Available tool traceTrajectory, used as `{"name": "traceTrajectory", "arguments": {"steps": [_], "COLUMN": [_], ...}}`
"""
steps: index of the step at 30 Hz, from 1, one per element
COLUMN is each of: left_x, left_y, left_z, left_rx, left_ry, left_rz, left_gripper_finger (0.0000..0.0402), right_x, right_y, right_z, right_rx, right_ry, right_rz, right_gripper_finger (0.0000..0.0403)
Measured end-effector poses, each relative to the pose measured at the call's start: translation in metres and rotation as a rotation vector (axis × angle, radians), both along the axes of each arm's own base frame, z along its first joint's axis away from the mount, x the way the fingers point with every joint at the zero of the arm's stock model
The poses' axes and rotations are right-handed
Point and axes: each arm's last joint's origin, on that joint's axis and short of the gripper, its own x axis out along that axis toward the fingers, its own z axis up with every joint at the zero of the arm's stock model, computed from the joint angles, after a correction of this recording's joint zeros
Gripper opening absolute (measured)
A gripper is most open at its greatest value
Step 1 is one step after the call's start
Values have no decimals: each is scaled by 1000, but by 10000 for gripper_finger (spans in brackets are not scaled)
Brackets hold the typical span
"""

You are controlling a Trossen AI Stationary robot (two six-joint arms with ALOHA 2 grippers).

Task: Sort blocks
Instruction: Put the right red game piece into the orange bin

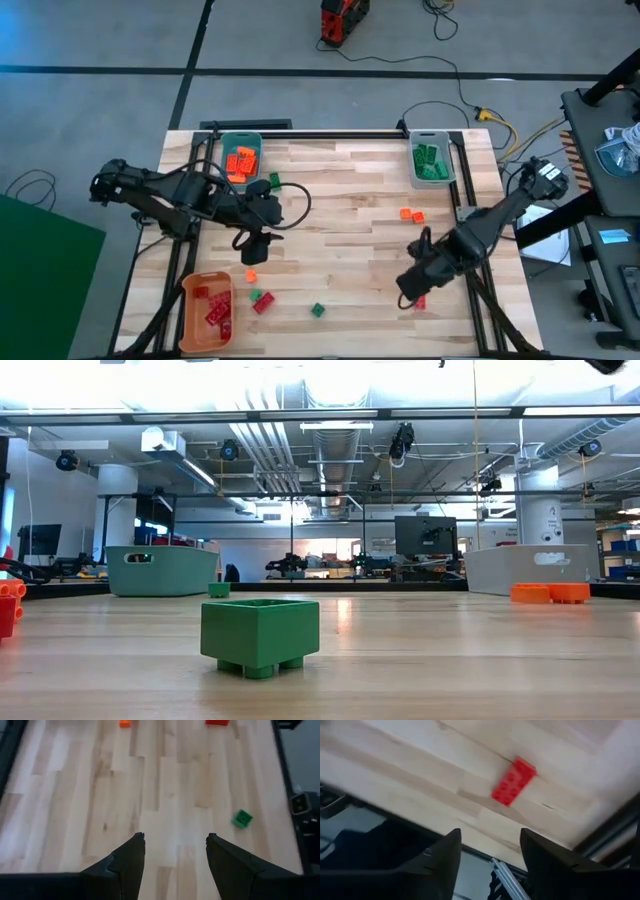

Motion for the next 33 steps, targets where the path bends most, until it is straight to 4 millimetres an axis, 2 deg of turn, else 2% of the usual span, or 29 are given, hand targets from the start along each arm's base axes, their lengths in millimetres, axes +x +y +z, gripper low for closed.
{"name": "traceTrajectory", "arguments": {"steps": [7, 14, 23, 28, 33], "left_x": [0, 0, 0, 0, 1], "left_y": [1, 1, 2, 2, 2], "left_z": [0, 0, 0, 0, 0], "left_rx": [29, 43, 60, 61, 61], "left_ry": [-7, -7, -12, -13, -18], "left_rz": [12, 0, 13, 14, 16], "left_gripper_finger": [187, 187, 187, 187, 187], "right_x": [-12, -12, -6, -2, 0], "right_y": [24, 43, 46, 50, 52], "right_z": [-26, -62, -116, -138, -147], "right_rx": [-46, -51, -131, -108, -108], "right_ry": [130, 132, 208, 190, 197], "right_rz": [-117, -177, -194, -213, -216], "right_gripper_finger": [260, 293, 296, 288, 273]}}
